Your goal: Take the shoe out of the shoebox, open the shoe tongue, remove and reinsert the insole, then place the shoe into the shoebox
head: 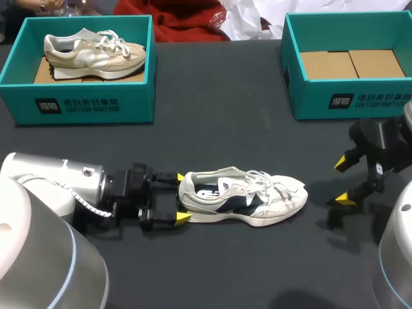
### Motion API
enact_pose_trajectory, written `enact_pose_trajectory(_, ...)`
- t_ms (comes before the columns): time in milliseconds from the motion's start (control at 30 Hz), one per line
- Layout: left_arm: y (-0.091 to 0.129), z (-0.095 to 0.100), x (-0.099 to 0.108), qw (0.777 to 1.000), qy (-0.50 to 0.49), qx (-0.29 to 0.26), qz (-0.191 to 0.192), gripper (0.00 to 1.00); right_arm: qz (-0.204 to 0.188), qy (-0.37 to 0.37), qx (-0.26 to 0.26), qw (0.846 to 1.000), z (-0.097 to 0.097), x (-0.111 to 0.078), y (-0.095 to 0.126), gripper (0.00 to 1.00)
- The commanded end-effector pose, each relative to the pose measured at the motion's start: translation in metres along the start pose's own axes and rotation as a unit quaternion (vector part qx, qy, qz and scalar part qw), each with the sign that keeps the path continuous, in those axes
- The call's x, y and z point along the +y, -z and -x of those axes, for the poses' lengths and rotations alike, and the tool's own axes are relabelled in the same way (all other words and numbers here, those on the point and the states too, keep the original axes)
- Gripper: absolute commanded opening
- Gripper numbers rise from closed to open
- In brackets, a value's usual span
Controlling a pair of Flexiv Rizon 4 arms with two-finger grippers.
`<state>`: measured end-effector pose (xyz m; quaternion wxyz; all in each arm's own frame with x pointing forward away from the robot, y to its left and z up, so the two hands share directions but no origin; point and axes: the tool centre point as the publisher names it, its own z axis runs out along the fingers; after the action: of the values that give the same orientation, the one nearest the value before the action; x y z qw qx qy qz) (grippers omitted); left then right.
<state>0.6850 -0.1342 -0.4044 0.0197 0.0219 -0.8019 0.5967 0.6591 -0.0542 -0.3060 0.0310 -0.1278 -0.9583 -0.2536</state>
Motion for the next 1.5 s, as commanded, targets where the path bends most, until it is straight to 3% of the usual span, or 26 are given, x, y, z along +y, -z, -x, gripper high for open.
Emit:
enact_pose_trajectory(33,-0.009,0.003,0.001,1.0,-0.001,0.002,0.002,1.0,-0.001,0.0,-0.002,1.0,-0.002,0.0,0.0,1.0)
enact_pose_trajectory(433,-0.021,0.009,0.0,1.0,0.0,0.003,0.002,1.0,-0.001,0.0,-0.002,1.0,-0.002,0.0,0.0,1.0)
enact_pose_trajectory(1400,-0.048,0.002,-0.008,1.0,0.013,0.016,-0.015,1.0,-0.001,0.0,-0.002,1.0,-0.002,0.0,0.0,1.0)
enact_pose_trajectory(1433,-0.048,0.001,-0.007,1.0,0.013,0.016,-0.015,0.91,-0.001,0.0,-0.002,1.0,-0.002,0.0,0.0,1.0)
enact_pose_trajectory(1467,-0.049,0.001,-0.007,1.0,0.014,0.017,-0.015,0.48,-0.001,0.0,-0.002,1.0,-0.002,0.0,0.0,1.0)
enact_pose_trajectory(1500,-0.049,0.001,-0.007,1.0,0.014,0.017,-0.015,0.11,-0.001,0.0,-0.002,1.0,-0.002,0.0,0.0,1.0)
